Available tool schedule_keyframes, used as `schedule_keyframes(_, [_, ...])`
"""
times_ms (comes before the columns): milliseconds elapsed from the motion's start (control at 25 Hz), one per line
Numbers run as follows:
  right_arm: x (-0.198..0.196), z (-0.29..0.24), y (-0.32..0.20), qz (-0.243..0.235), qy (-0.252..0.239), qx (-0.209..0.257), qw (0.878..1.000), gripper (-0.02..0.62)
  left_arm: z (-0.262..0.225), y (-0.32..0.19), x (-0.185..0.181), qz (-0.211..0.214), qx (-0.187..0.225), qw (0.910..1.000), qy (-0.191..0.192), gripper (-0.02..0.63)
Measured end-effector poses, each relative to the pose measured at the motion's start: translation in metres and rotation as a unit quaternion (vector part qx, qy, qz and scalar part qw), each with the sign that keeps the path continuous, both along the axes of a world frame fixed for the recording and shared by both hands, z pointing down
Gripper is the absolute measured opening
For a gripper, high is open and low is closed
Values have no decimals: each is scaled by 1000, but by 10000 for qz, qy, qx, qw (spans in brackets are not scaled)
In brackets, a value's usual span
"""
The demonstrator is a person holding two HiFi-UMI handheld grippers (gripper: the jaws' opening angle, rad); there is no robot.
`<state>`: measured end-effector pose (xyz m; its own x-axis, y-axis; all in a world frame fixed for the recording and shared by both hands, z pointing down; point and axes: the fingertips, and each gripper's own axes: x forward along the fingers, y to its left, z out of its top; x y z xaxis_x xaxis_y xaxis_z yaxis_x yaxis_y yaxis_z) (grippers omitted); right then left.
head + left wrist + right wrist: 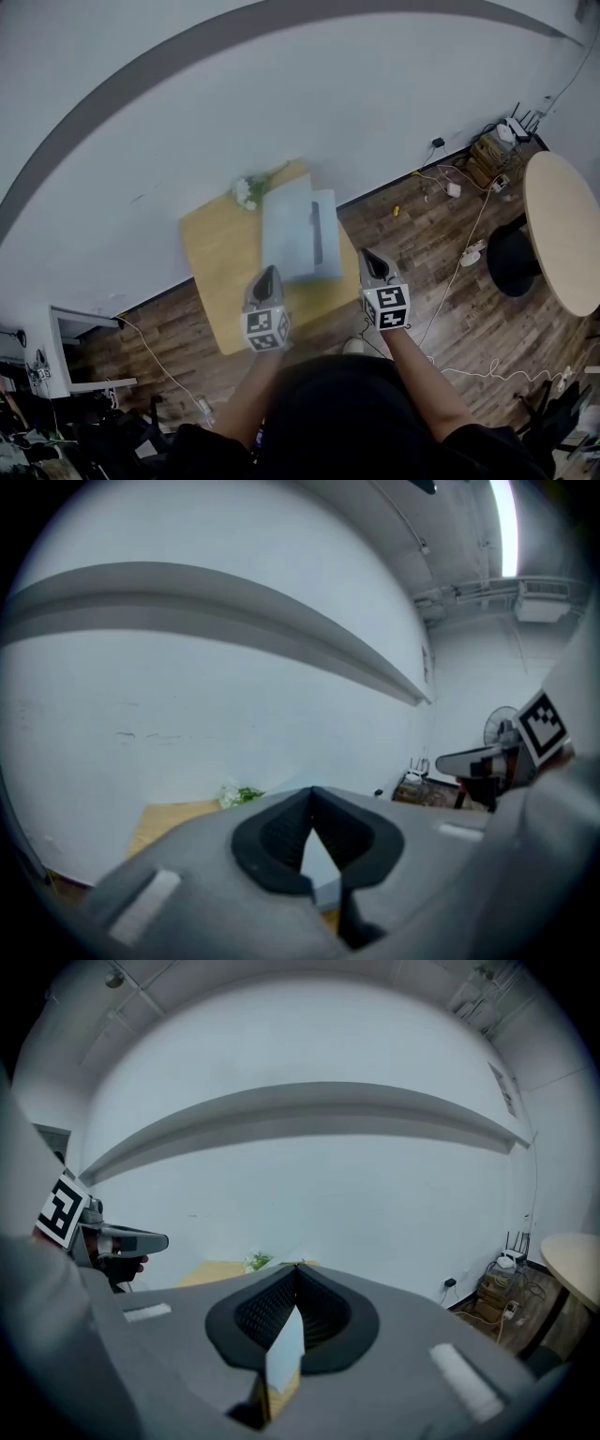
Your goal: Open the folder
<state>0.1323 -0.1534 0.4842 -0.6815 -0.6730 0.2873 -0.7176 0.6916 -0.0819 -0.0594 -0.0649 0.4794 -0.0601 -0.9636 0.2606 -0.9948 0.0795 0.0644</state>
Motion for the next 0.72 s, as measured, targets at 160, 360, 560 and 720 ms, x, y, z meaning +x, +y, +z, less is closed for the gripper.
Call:
schedule_keyframes(160, [13, -2, -2, -63, 46, 57, 10000, 2, -4, -1, 9, -99, 69, 9999, -30, 2])
schedule_keyframes(360, [21, -4, -4, -146, 88, 67, 9998, 2, -7, -3, 14, -182, 79, 9998, -57, 2])
schedule_keyframes(560, [28, -5, -5, -191, 120, 77, 9997, 2, -8, -5, 20, -198, 72, 9997, -83, 2])
schedule_keyframes(720, [33, -5, -6, -222, 102, 93, 9997, 2, -6, -7, 26, -195, 54, 9997, -103, 2])
